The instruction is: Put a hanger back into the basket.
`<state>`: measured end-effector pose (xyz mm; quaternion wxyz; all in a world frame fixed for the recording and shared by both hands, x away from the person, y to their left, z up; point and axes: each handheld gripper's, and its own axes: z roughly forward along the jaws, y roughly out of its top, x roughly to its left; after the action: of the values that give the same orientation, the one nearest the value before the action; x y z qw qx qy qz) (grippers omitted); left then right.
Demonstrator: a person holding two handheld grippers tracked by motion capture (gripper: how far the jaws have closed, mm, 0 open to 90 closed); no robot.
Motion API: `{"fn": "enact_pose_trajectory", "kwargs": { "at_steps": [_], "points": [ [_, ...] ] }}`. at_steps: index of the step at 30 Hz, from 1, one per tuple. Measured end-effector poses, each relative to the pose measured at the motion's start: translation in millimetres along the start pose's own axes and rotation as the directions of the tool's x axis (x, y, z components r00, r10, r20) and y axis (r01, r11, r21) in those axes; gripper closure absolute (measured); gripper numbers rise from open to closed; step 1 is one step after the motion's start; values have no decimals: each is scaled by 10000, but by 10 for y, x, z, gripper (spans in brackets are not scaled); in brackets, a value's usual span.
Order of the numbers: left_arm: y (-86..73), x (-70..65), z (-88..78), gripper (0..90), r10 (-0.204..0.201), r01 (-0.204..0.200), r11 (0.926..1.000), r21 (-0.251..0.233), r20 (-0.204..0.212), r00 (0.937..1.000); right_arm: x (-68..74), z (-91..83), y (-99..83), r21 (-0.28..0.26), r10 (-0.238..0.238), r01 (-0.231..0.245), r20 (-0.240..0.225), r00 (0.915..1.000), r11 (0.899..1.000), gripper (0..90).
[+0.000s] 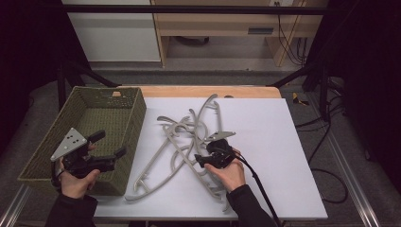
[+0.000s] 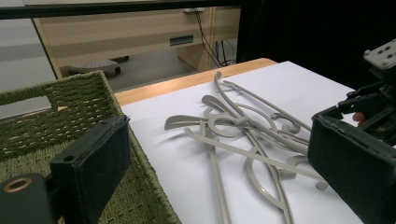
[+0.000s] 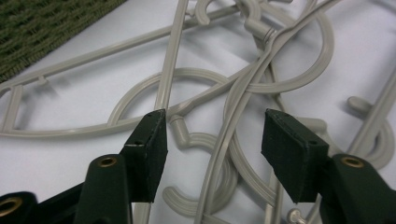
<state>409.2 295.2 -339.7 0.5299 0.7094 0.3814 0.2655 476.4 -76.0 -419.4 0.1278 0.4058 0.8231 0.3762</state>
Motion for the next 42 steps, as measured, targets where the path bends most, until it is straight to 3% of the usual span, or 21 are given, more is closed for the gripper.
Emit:
{"fn": "enact_pose_trajectory", "kwargs": {
  "at_steps": [10, 16, 23, 28, 42],
  "points": [
    [3, -20, 10, 60, 0, 0, 10000, -38, 15, 10000, -39, 79, -1, 140, 207, -209, 160, 9997, 9997, 442],
    [0, -17, 9, 61, 5, -5, 10000, -28, 12, 10000, -34, 184, -15, 568, 310, -323, 233, 9992, 9979, 469],
    [2, -21, 8, 62, 11, -11, 10000, -21, 26, 10000, -59, 313, -37, 1078, 367, -407, 382, 9986, 9933, 558],
    [0, -21, 13, 63, -12, 12, 10000, -13, 28, 10000, -72, 347, -47, 1348, 452, -477, 211, 9988, 9897, 641],
    [-2, -35, 24, 64, 78, -78, 9999, 65, 67, 9999, -73, 351, -32, 1336, 1009, -1042, 307, 9944, 9855, 765]
  ]
}}
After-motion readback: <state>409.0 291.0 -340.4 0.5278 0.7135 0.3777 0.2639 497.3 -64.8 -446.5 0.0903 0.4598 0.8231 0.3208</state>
